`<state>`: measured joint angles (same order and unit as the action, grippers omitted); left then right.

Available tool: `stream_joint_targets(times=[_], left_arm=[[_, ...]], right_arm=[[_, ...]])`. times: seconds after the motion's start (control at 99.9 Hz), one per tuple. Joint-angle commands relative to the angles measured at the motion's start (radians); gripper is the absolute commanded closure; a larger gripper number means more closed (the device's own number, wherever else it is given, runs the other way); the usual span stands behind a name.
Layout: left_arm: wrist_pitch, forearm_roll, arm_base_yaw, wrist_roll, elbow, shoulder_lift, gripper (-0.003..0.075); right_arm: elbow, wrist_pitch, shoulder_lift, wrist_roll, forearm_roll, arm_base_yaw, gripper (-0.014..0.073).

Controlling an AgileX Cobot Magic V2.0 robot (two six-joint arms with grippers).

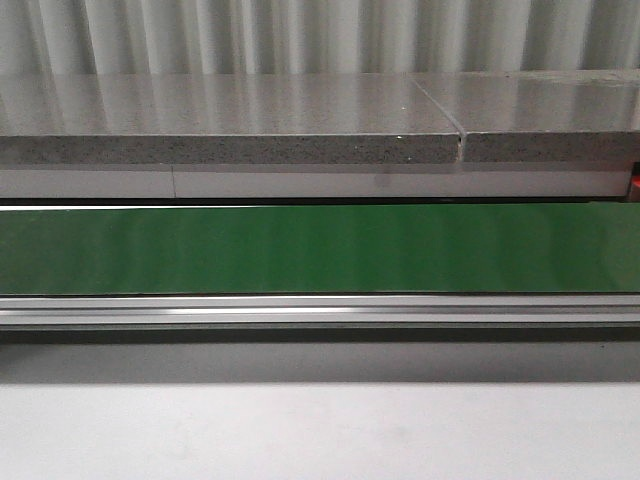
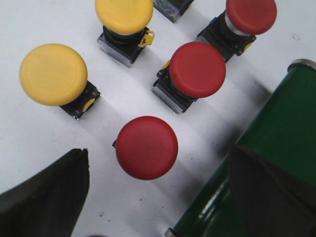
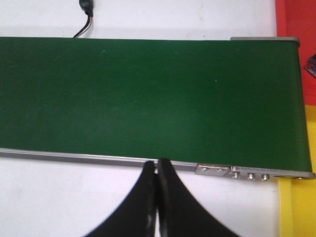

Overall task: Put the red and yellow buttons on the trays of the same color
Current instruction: 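Lower the left gripper onto a red button and close on it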

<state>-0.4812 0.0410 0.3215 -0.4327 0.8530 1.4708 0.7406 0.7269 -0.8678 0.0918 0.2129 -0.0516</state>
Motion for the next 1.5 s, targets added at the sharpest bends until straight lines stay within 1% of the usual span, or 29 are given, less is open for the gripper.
stream_joint_targets(times=[0.0, 0.4, 0.671, 1.261, 1.301, 1.351, 1.401, 1.491], left_arm=[[0.049, -0.005, 0.005, -0.005, 0.034, -0.001, 0.0176], [0.076, 0.004, 0.045, -0.005, 0.042, 0.074, 0.0176], [0.102, 0.002, 0.045, -0.003, 0.042, 0.096, 0.0176], [0.105, -0.004, 0.045, -0.003, 0.043, 0.149, 0.0177], [0.105, -0.004, 0.045, -0.003, 0.043, 0.149, 0.0189], [0.105, -0.004, 0.045, -0.003, 0.043, 0.149, 0.0223], [0.101, -0.004, 0.045, -0.003, 0.043, 0.147, 0.0272], [0.095, -0.012, 0.045, -0.003, 0.045, 0.141, 0.0386]], right_arm=[[0.027, -0.055, 0.012, 0.011, 0.005, 0.001, 0.0661], [0.027, -0.055, 0.012, 0.011, 0.005, 0.001, 0.0661], [0.027, -0.055, 0.012, 0.011, 0.005, 0.001, 0.0661], [0.027, -0.055, 0.012, 0.011, 0.005, 0.001, 0.0661], [0.027, -0.055, 0.012, 0.011, 0.005, 0.001, 0.0661], [0.027, -0.055, 0.012, 0.011, 0.005, 0.001, 0.0661], [0.027, -0.055, 0.012, 0.011, 0.005, 0.001, 0.0661], [0.027, -0.055, 0.012, 0.011, 0.005, 0.001, 0.0661]])
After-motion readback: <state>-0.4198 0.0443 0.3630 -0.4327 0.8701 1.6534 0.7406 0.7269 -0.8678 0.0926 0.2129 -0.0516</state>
